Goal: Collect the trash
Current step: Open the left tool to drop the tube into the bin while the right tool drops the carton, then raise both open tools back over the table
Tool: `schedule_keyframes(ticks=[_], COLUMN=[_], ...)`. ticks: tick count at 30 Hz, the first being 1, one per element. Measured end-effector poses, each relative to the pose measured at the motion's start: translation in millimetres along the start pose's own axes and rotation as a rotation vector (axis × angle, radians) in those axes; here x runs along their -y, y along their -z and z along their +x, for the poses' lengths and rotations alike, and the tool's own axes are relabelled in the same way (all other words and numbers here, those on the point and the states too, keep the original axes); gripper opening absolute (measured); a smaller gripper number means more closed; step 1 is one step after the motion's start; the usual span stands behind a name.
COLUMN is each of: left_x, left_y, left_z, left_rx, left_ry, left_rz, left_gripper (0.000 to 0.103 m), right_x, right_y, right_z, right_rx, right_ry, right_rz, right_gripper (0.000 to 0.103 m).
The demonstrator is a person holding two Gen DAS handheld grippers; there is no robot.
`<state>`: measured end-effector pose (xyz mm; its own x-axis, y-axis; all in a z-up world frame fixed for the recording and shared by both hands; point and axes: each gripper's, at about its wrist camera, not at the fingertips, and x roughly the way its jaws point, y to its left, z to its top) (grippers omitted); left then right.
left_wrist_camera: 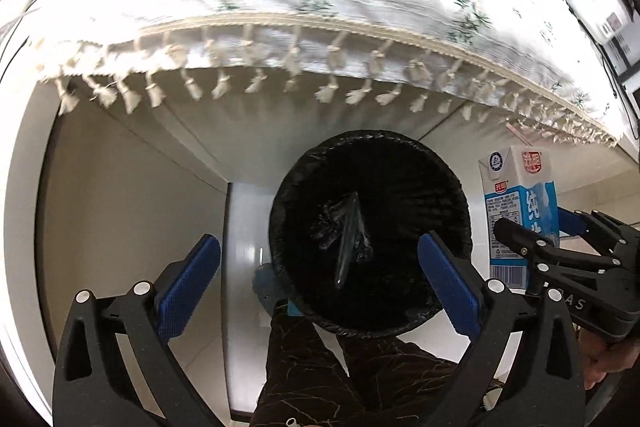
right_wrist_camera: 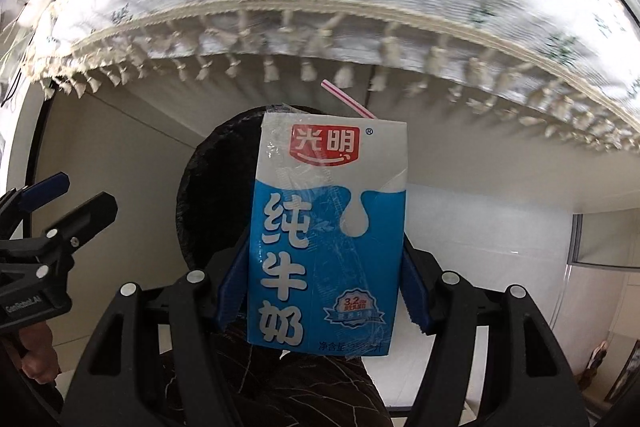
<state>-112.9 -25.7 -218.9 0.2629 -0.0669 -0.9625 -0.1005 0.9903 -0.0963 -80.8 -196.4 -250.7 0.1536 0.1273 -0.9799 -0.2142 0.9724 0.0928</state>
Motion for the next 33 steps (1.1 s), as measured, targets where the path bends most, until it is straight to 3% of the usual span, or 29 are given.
schedule_keyframes(ticks=[4,8,13,19,33], left_x=[-9.4,-12.6,-8.9,-0.5,4.8], left_y=[-1.2,-5.8,-24.3,-52.7,-91.9], left_z=[-4.4,-9.0,-29.3,-61.6,-112.0], left_rx=[0.000,0.004,0.047,0.089,0.162], left_ry=[-0.014,-0.010,0.003,-0.004,-0.003], left_rz=[-0.021,-0.018,-0.010,0.003,0.007], left_gripper=[0.097,0.096,0.097,0.097,0.097], right_x=[-5.9,-2.3,11.5,34.2,38.7], right_y=[-1.0,-8.0,-18.4,-27.9,-67.1], right_z=[-1.7,-13.0,-45.3,-87.9,-155.1], right_rx=[0.018,0.033,0.112,0.199,0.348], right_ry=[0.005,0.017,0.061,0.100,0.118], right_rz=[-0.012,-0.004,0.027,0.063,0.038], right_gripper=[0.063,0.077,0.092,0.094,0.094])
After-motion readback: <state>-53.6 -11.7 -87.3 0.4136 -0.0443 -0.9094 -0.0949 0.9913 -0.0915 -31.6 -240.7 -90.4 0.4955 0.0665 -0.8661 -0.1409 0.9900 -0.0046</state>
